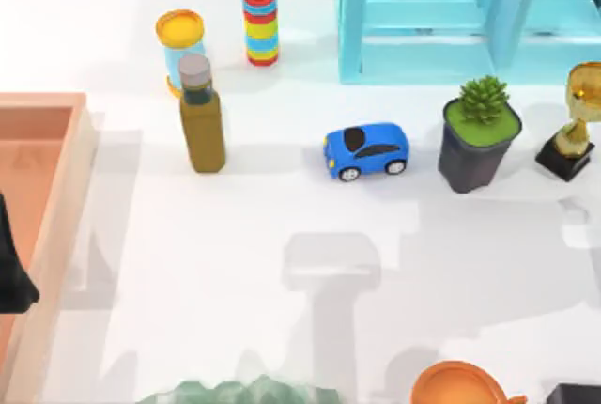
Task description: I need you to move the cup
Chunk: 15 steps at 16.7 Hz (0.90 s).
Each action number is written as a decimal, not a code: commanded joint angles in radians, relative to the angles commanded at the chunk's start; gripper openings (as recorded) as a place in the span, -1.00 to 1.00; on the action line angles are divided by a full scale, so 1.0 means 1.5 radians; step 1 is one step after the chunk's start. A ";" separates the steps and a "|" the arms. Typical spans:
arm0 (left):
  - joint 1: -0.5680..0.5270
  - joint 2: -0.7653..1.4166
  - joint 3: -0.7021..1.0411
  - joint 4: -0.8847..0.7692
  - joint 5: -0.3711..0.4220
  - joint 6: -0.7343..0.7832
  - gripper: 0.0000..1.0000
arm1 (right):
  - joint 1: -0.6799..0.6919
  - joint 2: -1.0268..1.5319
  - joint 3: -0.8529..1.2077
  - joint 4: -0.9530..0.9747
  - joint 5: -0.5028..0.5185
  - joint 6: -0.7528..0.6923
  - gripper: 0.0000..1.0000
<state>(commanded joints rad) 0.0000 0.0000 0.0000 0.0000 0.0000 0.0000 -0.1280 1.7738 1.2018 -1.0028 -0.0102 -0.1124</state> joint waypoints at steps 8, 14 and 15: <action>0.000 0.000 0.000 0.000 0.000 0.000 1.00 | 0.011 0.028 -0.065 0.090 0.000 0.010 -1.00; 0.000 0.000 0.000 0.000 0.000 0.000 1.00 | 0.011 0.028 -0.065 0.090 0.000 0.010 -0.10; 0.000 0.000 0.000 0.000 0.000 0.000 1.00 | 0.011 0.028 -0.065 0.090 0.000 0.010 0.06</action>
<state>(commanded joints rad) 0.0000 0.0000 0.0000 0.0000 0.0000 0.0000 -0.1110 1.8161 1.1050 -0.8673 -0.0101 -0.0972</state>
